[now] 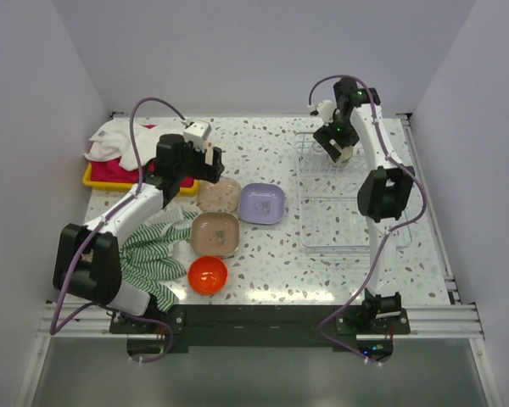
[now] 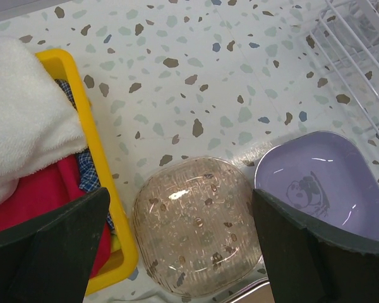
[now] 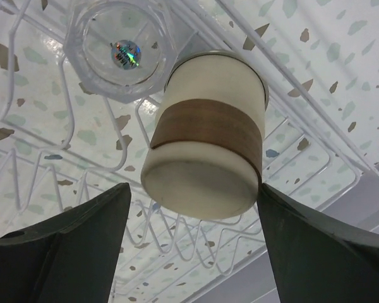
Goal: Load the mixed dishes into the dish rack
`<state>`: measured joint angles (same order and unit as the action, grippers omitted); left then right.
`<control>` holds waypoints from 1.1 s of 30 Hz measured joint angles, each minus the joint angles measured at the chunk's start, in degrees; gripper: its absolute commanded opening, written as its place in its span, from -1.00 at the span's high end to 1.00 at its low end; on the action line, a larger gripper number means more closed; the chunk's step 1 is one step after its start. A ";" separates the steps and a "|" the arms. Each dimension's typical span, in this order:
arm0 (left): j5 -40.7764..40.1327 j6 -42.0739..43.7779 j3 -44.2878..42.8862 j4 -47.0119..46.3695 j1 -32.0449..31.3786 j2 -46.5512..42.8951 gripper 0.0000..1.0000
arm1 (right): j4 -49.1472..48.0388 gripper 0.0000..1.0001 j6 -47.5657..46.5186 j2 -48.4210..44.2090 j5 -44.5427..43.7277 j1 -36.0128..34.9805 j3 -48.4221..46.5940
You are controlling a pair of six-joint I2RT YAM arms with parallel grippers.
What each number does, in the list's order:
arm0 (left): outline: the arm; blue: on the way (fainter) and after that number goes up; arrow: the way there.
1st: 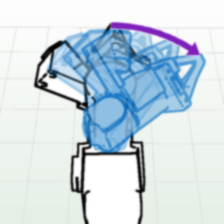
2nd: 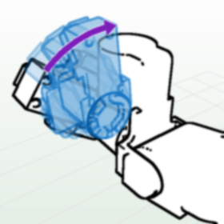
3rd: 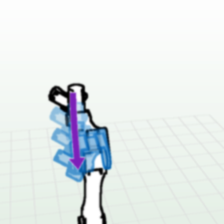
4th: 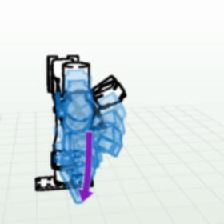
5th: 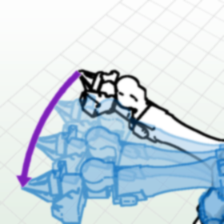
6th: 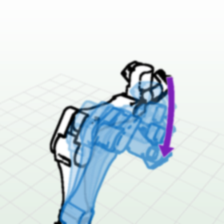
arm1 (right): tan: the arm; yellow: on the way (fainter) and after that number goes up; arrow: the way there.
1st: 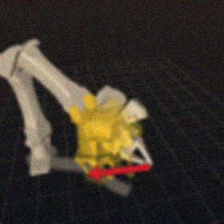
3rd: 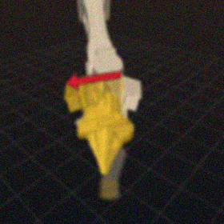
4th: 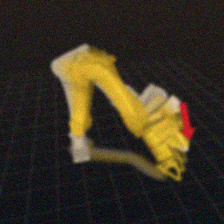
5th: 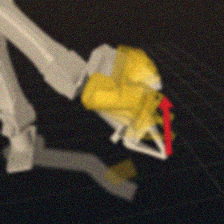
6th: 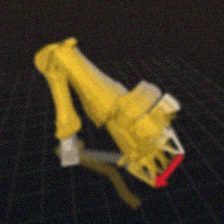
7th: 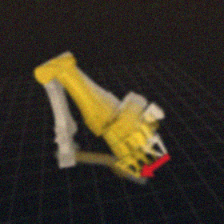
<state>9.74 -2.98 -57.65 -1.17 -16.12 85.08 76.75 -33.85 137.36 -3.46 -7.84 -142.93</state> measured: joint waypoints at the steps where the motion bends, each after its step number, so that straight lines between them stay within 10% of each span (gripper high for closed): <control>1: 0.28 -0.02 -0.17 0.00 0.00 0.22 -1.00 | -0.11 -0.98 0.57 -0.90 0.11 0.00 0.55; 33: 0.79 1.33 -1.44 2.36 0.00 -0.85 -1.00 | -21.90 -0.97 11.82 -13.27 0.61 1.25 25.05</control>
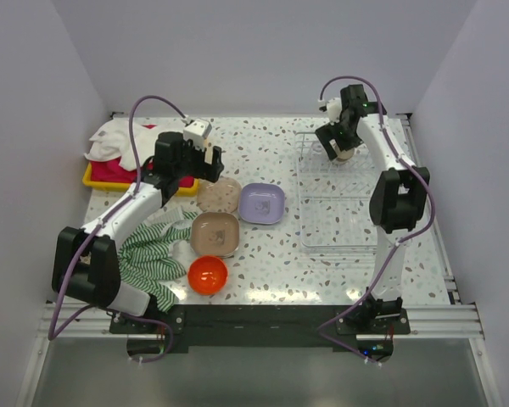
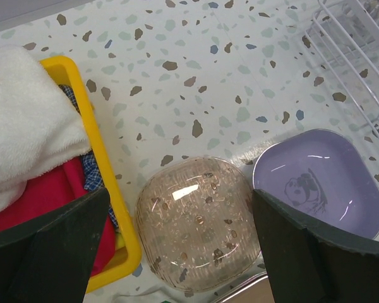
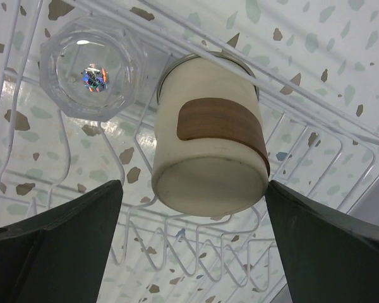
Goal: Load the mixed dishes into the dish rack
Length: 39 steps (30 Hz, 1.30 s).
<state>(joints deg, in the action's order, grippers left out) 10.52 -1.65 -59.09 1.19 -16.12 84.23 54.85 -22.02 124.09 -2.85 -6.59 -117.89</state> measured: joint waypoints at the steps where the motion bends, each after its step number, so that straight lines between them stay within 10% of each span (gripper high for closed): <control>1: 0.02 0.02 -0.35 0.31 0.00 0.11 -1.00 | -0.42 -0.97 0.17 0.02 0.02 0.15 0.04; 10: 0.63 0.42 -3.23 0.22 0.00 1.70 -1.00 | -3.93 -0.91 3.67 0.02 1.11 2.34 2.12; 25: 1.38 0.24 -3.41 0.00 0.00 2.25 -1.00 | -0.70 0.27 3.89 0.20 1.42 2.54 -0.76; 39: 3.48 -1.40 -2.14 -3.78 0.00 2.82 -1.00 | 16.26 0.31 0.96 11.15 2.29 2.54 -26.86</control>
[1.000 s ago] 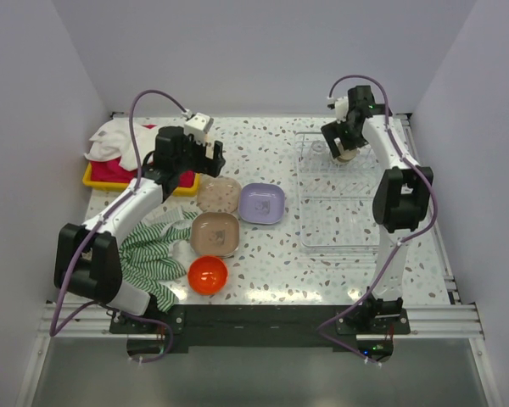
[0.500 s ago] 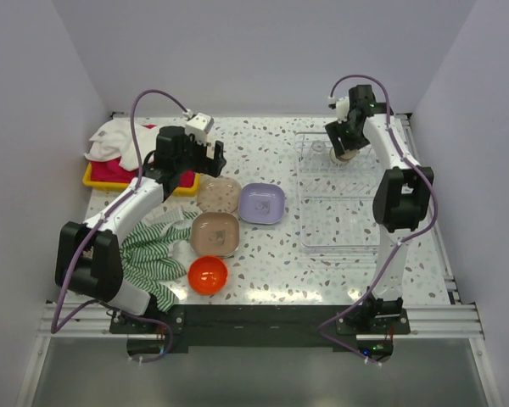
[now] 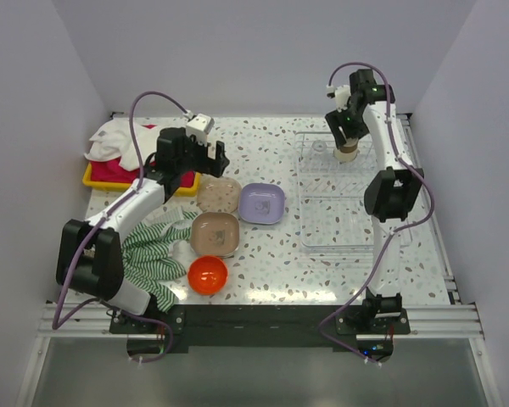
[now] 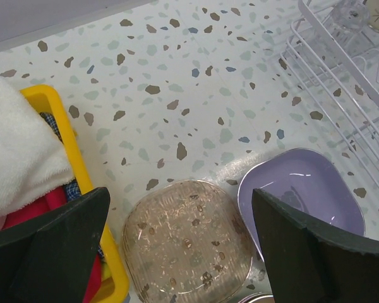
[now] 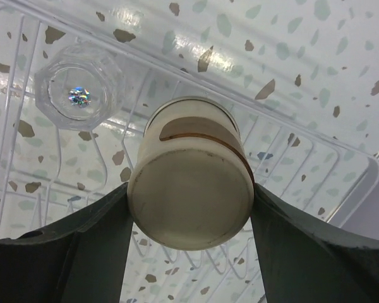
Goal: Load the mixed dishes into the dish rack
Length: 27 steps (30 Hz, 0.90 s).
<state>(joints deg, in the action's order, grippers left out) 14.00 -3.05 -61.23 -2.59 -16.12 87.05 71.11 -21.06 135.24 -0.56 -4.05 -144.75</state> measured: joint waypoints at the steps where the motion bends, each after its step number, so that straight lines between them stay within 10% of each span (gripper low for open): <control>1: 0.33 -0.39 0.22 -0.26 0.00 0.11 -1.00 | 0.42 0.31 0.02 0.50 -0.07 0.00 0.24; 18: 0.83 -0.57 -6.73 0.26 0.00 11.43 -1.00 | 0.07 0.15 1.20 5.92 2.08 0.00 0.31; 27: 0.63 0.76 -10.25 0.76 0.00 12.98 -1.00 | 0.50 -0.92 2.73 6.05 2.01 0.11 -0.02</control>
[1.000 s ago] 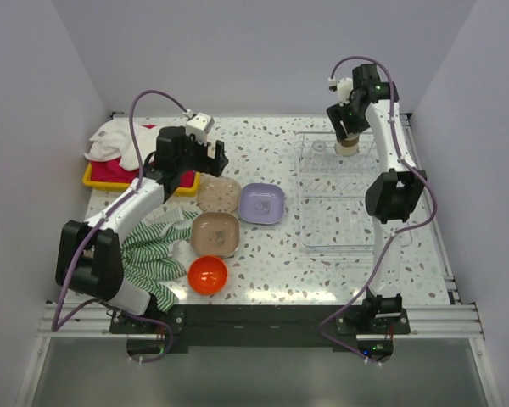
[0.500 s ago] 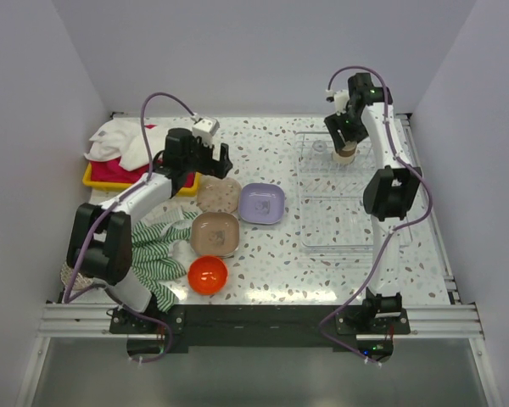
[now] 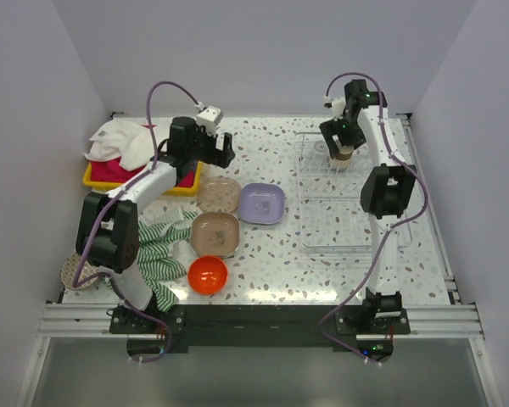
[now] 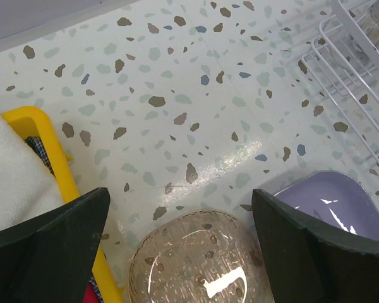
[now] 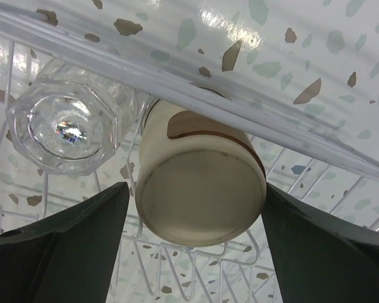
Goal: Load the mixed dishes into the dish rack
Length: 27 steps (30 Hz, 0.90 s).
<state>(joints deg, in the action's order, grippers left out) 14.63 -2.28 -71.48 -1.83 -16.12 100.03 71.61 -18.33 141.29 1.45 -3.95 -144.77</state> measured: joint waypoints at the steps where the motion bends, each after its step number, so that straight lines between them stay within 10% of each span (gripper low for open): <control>1: 0.15 0.17 -0.02 0.04 0.00 0.00 -1.00 | 0.13 -0.96 -0.02 -0.24 -0.26 0.00 0.42; 18: 6.14 10.99 2.36 9.25 0.00 -4.92 -0.77 | -0.57 -0.96 1.46 -32.83 3.52 -0.04 19.91; 27: 5.84 19.82 6.95 25.90 0.00 -20.68 -0.67 | -10.97 -0.88 1.62 -54.71 15.85 -0.96 48.54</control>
<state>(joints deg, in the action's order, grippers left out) 20.47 17.54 -64.53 24.08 -16.12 79.35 60.64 -16.71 86.59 17.30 -4.91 -96.23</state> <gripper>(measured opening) 0.851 0.971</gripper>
